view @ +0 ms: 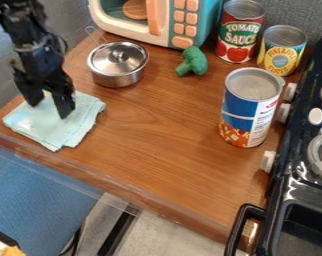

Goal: Take the white napkin and put it on the middle of the table

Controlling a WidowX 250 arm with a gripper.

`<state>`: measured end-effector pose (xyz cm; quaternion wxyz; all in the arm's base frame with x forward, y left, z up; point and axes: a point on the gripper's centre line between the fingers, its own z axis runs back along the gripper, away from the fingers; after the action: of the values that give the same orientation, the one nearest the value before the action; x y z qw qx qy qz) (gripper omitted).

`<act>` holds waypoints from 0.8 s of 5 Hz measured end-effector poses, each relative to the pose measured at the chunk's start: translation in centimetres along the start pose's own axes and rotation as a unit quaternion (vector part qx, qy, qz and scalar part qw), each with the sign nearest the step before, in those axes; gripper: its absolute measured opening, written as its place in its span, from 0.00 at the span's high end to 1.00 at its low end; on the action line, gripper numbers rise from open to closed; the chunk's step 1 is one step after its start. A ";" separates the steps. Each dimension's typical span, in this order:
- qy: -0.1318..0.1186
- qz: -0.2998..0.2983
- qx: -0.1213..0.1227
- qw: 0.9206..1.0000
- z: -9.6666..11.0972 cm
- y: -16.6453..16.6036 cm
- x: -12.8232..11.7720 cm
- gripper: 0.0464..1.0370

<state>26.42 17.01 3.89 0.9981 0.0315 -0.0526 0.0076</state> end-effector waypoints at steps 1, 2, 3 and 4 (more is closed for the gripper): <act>0.012 0.001 -0.004 1.000 -0.8 -0.4 -0.1 0.04; 0.019 -0.004 -0.009 1.000 -1.0 -1.2 -0.1 0.04; 0.024 -0.016 -0.036 0.999 -0.7 -3.9 -0.5 0.04; 0.025 -0.060 -0.068 0.996 0.2 -9.6 -0.7 0.04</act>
<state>25.88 7.37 3.46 0.9976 -0.0333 -0.0264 -0.0555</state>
